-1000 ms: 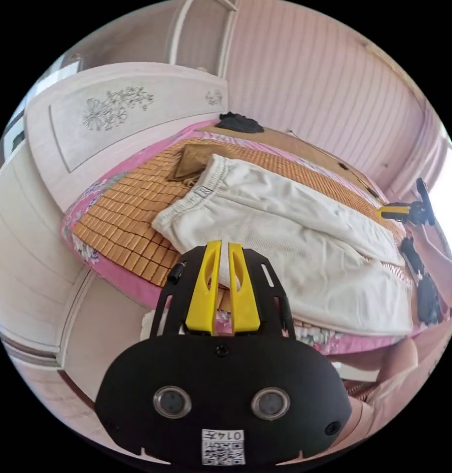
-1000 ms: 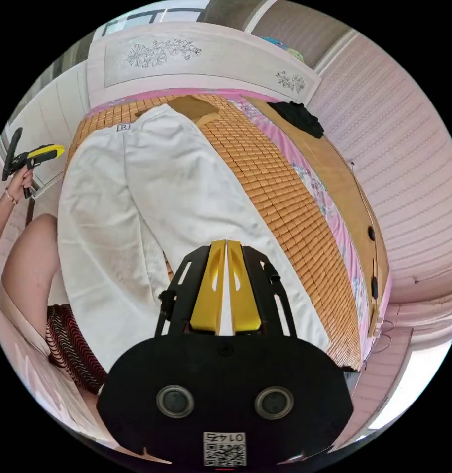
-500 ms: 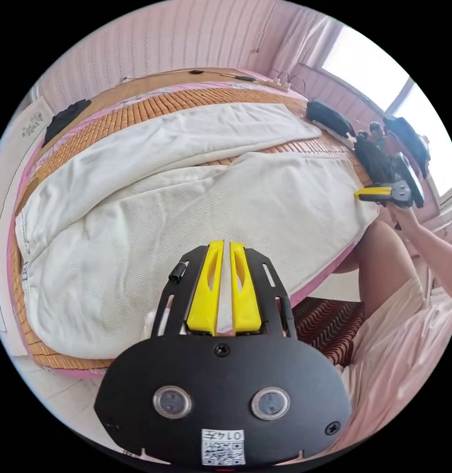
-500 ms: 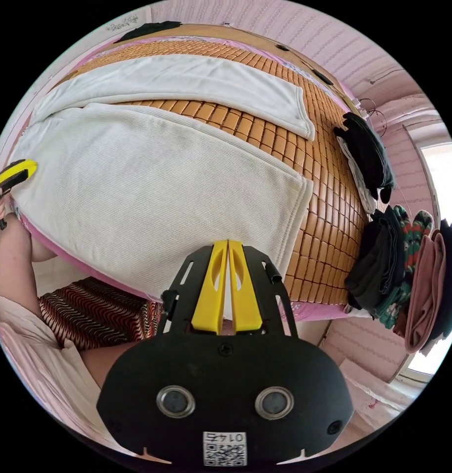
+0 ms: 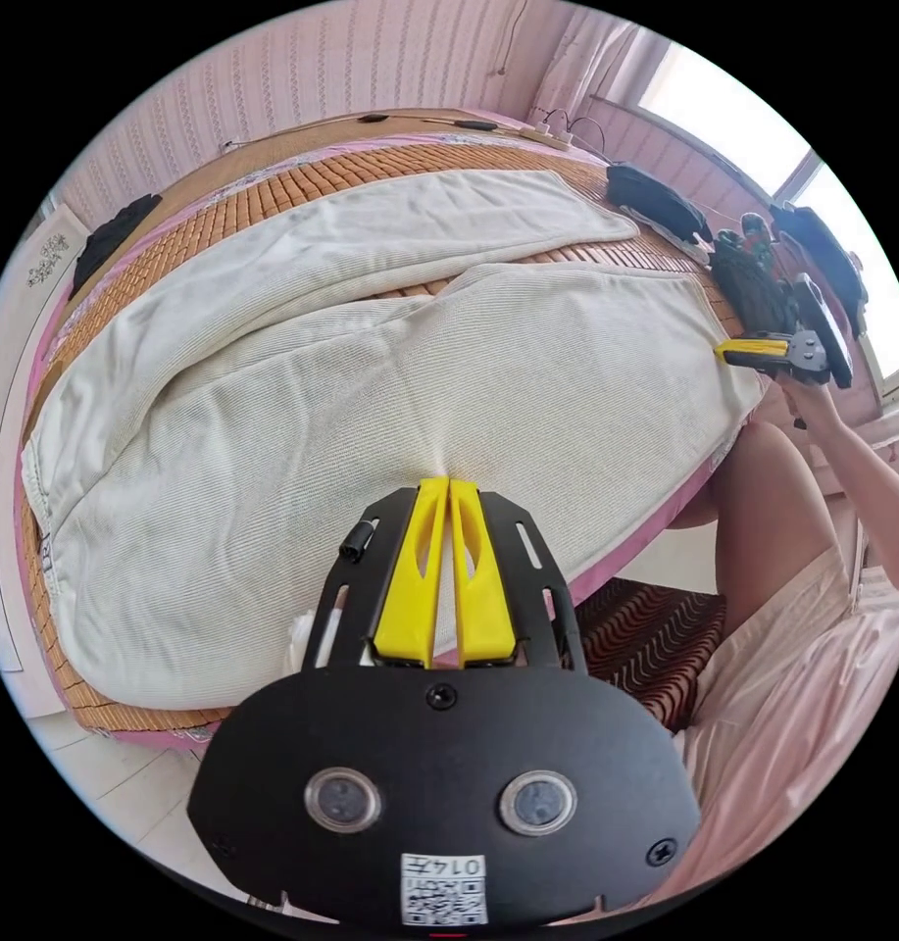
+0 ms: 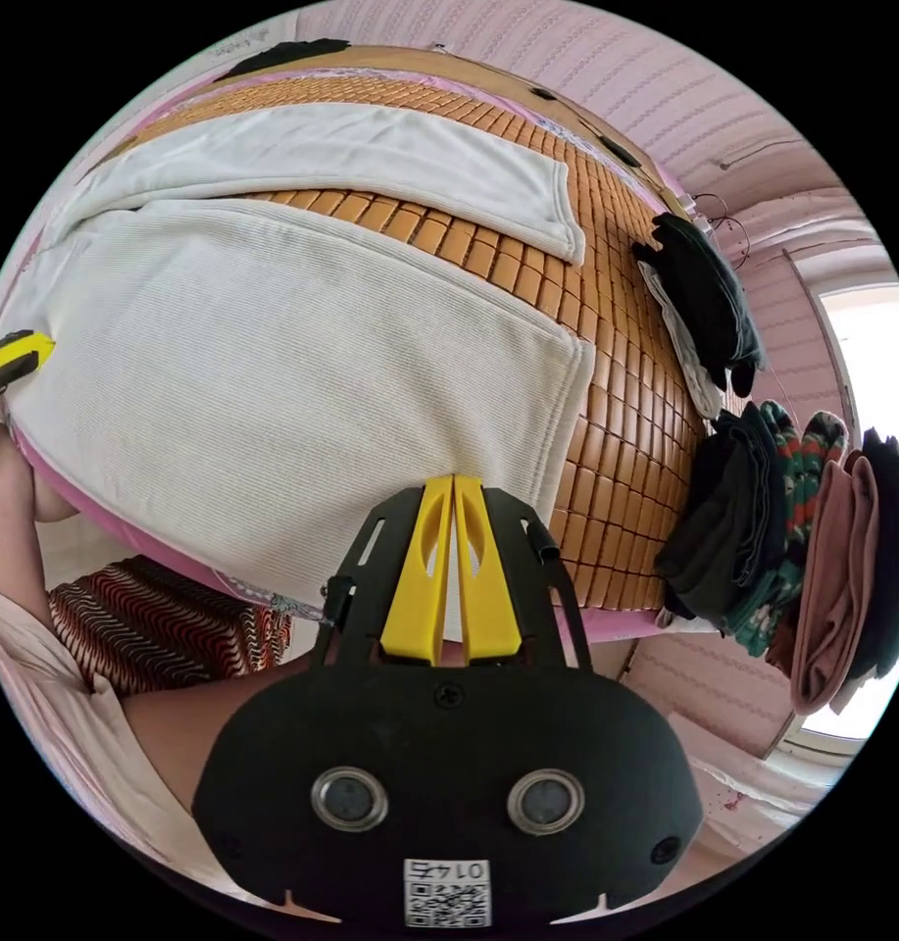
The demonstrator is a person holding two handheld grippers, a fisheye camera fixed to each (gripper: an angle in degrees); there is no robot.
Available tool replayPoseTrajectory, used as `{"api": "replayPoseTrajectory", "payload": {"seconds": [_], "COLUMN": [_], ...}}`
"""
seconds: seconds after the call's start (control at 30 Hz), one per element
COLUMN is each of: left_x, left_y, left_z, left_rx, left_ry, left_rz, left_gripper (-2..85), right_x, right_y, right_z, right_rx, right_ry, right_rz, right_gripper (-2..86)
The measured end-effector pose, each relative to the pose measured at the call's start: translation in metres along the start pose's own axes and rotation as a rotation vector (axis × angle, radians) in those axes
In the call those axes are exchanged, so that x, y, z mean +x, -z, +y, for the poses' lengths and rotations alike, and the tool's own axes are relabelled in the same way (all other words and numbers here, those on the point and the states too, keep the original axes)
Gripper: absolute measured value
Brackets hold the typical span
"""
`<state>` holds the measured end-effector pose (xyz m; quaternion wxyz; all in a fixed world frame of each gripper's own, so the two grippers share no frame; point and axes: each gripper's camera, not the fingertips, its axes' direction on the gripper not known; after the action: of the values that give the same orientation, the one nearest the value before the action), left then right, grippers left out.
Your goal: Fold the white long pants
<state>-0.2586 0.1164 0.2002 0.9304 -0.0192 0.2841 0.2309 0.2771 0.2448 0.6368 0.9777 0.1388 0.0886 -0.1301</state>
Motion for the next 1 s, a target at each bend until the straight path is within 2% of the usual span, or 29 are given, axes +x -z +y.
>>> {"api": "replayPoseTrajectory", "payload": {"seconds": [0.1,0.23,0.37,0.47,0.53,0.6,0.63,0.7,0.83,0.93,1.0], "left_x": [-0.001,-0.015,-0.048,-0.087,-0.113,-0.138,-0.142,-0.152,-0.163,-0.186,-0.207], "left_y": [0.004,0.027,0.060,0.064,0.059,0.040,0.033,0.009,0.017,0.033,0.064], "left_z": [0.002,-0.002,-0.026,-0.059,-0.082,-0.111,-0.118,-0.135,-0.136,-0.126,-0.096], "left_rx": [-0.001,0.069,0.192,0.233,0.238,0.181,0.153,0.052,0.079,0.104,0.191], "left_ry": [0.019,0.061,0.099,0.164,0.216,0.241,0.243,0.232,0.230,0.327,0.413], "left_rz": [0.008,0.004,-0.058,-0.162,-0.168,-0.178,-0.179,-0.166,-0.144,-0.029,0.065], "left_gripper": [-0.9,-0.8,-0.8,-0.8,-0.8,-0.8,-0.8,-0.9,-0.9,-0.7,-0.6], "right_x": [0.023,0.049,0.077,0.098,0.109,0.115,0.119,0.129,0.152,0.170,0.186], "right_y": [0.001,0.026,0.019,-0.008,-0.027,-0.054,-0.057,-0.064,-0.076,-0.078,-0.070], "right_z": [0.000,-0.028,-0.100,-0.143,-0.154,-0.156,-0.149,-0.143,-0.137,-0.127,-0.105], "right_rx": [-0.034,0.135,0.194,0.159,0.129,0.031,0.088,0.091,0.111,0.125,0.171], "right_ry": [-0.009,-0.023,-0.011,-0.062,-0.095,-0.076,-0.057,-0.042,-0.077,-0.151,-0.196], "right_rz": [-0.124,-0.092,-0.129,-0.094,-0.062,-0.016,0.011,-0.002,-0.007,-0.058,-0.137], "right_gripper": [-0.5,-0.7,-0.7,-0.5,-0.5,-0.5,-0.5,-0.5,-0.5,-0.4,-0.4]}}
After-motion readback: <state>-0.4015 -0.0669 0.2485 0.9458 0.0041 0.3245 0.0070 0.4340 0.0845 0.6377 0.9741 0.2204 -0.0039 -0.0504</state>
